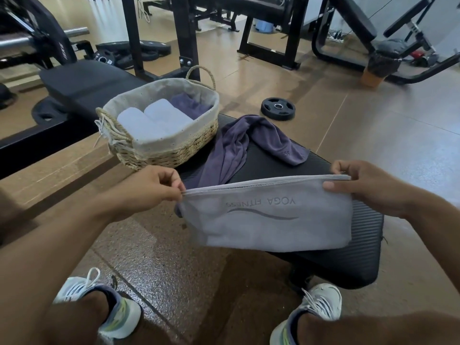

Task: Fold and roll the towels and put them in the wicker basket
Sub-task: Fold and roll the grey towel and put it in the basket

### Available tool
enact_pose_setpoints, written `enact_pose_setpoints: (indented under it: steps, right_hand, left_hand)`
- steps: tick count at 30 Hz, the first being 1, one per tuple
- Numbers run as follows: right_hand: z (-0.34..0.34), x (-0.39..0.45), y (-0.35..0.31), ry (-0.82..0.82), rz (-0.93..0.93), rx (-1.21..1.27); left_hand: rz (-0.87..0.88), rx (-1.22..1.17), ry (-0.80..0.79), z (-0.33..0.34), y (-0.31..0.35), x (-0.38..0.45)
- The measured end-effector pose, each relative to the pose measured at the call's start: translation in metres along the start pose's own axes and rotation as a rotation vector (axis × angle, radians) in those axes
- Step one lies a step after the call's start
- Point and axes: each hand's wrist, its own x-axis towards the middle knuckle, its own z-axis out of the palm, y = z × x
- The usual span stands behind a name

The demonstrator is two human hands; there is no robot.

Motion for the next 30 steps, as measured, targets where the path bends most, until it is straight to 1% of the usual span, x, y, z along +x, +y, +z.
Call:
enact_pose_setpoints:
  steps: [3, 6, 8, 10, 12, 18, 19, 21, 23, 27, 29, 30]
  right_hand:
    - [-0.001, 0.002, 0.004, 0.039, 0.006, -0.023]
    - [-0.002, 0.004, 0.007, 0.060, 0.009, -0.053]
    - [-0.003, 0.005, 0.008, 0.069, 0.013, -0.063]
    - [-0.004, 0.005, 0.008, 0.072, 0.017, -0.074]
    - [-0.004, 0.006, 0.009, 0.078, 0.019, -0.081]
    - [-0.006, 0.004, 0.011, 0.086, 0.025, -0.075]
    - [-0.006, 0.004, 0.010, 0.085, 0.028, -0.073]
    - [-0.007, 0.003, 0.012, 0.103, 0.028, -0.078]
    - [-0.009, 0.002, 0.014, 0.138, 0.030, -0.091]
    - [-0.009, 0.002, 0.016, 0.219, 0.065, -0.129]
    - [-0.008, 0.002, 0.015, 0.234, 0.067, -0.138]
    - [-0.008, 0.002, 0.015, 0.240, 0.069, -0.142]
  left_hand:
    - [-0.002, -0.095, 0.066, 0.002, -0.003, 0.003]
    - [0.014, -0.065, 0.118, 0.008, -0.005, 0.006]
    - [0.052, 0.054, 0.151, 0.014, -0.004, 0.007]
    - [0.126, 0.265, 0.148, 0.019, -0.004, 0.008]
    - [0.183, 0.411, 0.141, 0.023, -0.008, 0.010]
    - [0.162, 0.577, 0.123, 0.027, -0.012, 0.020]
    - [0.145, 0.560, 0.135, 0.027, -0.013, 0.020]
    - [0.112, 0.438, 0.142, 0.027, -0.013, 0.019]
    - [0.094, 0.255, 0.097, 0.025, -0.009, 0.017]
    - [0.097, -0.106, -0.045, 0.021, 0.002, 0.013]
    - [0.057, -0.310, -0.051, 0.025, 0.006, 0.013]
    - [0.011, -0.393, -0.024, 0.028, 0.008, 0.013]
